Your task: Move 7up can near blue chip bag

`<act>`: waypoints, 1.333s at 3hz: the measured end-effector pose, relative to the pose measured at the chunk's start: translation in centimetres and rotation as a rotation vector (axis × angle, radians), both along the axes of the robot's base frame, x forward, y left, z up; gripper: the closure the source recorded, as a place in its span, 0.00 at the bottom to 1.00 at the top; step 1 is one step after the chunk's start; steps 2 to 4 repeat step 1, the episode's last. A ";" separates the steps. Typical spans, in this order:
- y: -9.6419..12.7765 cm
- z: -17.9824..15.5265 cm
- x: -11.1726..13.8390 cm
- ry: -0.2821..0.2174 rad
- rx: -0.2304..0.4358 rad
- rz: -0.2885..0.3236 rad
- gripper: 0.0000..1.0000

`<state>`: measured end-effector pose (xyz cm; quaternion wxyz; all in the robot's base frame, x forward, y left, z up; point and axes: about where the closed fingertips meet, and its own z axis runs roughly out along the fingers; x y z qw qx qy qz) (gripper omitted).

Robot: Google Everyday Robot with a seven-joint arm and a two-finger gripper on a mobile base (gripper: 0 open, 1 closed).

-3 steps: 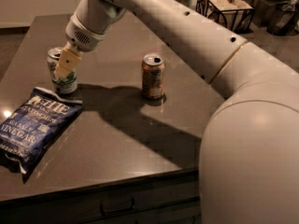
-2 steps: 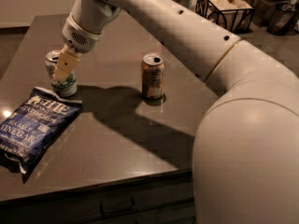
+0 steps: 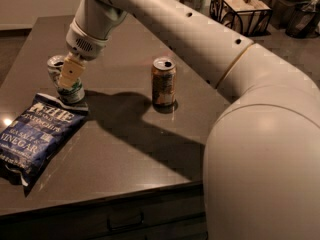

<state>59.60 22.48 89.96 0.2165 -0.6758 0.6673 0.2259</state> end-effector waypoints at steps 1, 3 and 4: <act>0.2 -0.2 -0.1 0.002 -0.001 0.003 0.00; 0.2 -0.2 -0.1 0.002 -0.001 0.003 0.00; 0.2 -0.2 -0.1 0.002 -0.001 0.003 0.00</act>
Offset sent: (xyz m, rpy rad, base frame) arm 0.0000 0.0000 0.0000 0.0000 0.0000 0.0000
